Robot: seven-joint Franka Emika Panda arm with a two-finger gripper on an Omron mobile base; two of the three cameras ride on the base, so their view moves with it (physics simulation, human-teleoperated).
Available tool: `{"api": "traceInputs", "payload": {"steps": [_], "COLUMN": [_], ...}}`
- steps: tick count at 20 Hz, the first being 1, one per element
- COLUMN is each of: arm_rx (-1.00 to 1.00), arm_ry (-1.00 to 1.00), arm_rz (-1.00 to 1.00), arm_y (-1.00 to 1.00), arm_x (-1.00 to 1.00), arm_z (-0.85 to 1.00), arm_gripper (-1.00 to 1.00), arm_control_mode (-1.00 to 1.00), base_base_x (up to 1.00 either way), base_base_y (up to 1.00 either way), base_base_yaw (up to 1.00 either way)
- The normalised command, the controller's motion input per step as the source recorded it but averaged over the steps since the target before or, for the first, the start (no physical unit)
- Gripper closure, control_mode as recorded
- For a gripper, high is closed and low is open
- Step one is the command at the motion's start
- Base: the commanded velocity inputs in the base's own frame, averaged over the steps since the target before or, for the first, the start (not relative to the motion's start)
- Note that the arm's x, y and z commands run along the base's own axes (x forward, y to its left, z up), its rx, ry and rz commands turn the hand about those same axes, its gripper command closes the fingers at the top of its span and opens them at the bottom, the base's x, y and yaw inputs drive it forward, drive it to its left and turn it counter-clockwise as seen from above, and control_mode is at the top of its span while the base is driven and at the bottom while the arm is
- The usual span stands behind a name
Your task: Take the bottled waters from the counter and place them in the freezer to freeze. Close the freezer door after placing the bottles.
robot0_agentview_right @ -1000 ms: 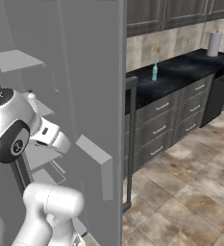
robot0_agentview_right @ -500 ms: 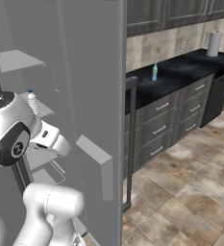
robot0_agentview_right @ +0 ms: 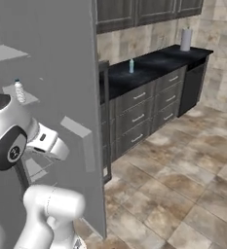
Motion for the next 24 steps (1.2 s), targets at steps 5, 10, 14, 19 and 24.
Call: {"api": "traceInputs", "payload": {"steps": [5,10,14,19,24], "arm_rx": [0.00,0.00,0.00,0.00,0.00], "arm_ry": [0.00,0.00,0.00,0.00,0.00], "arm_rz": [0.00,0.00,0.00,0.00,0.00], "arm_y": [0.00,0.00,0.00,0.00,0.00], "arm_x": [0.00,0.00,0.00,0.00,0.00], "arm_z": [0.00,0.00,0.00,0.00,0.00], "arm_gripper": [-1.00,-1.00,-1.00,-1.00,-1.00], "arm_control_mode": [1.00,1.00,1.00,1.00,1.00], "base_base_x": [-0.02,0.69,0.90,1.00,1.00], "base_base_y": [-0.91,-0.94,-0.69,-0.79,-0.92], "base_base_yaw": [-0.39,-0.06,0.04,0.29,0.39]}}
